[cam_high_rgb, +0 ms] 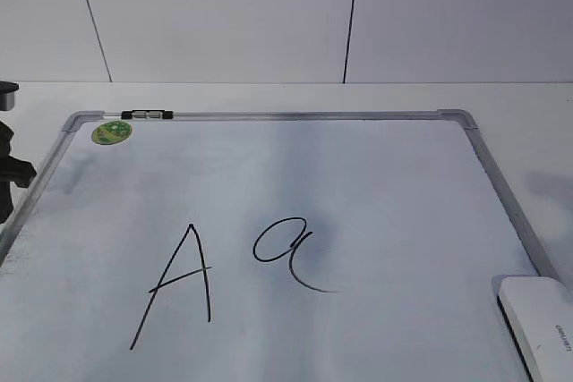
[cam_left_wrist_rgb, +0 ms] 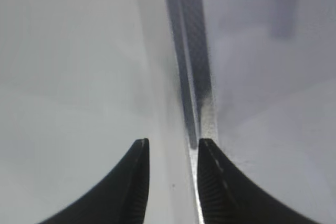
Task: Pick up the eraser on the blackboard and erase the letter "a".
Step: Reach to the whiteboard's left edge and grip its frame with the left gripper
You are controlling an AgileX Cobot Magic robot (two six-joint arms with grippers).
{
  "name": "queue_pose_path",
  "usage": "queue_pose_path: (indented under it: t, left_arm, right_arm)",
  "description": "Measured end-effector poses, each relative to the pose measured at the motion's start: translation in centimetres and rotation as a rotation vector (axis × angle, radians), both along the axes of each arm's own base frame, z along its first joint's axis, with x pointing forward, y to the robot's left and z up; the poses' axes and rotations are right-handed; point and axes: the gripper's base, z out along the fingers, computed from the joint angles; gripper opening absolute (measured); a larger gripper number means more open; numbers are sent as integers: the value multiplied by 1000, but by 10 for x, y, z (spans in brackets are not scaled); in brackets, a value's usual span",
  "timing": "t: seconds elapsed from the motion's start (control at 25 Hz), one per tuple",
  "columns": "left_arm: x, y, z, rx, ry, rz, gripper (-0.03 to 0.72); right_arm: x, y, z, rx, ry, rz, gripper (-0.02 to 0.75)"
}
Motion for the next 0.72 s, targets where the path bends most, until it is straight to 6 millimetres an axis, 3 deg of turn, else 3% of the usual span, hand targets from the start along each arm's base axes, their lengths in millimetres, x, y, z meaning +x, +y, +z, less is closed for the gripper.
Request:
queue_pose_path:
  t: [0.72]
  left_arm:
    - [0,1,-4,-40,12,-4,235]
  right_arm:
    - [0,0,0,0,0,0,518]
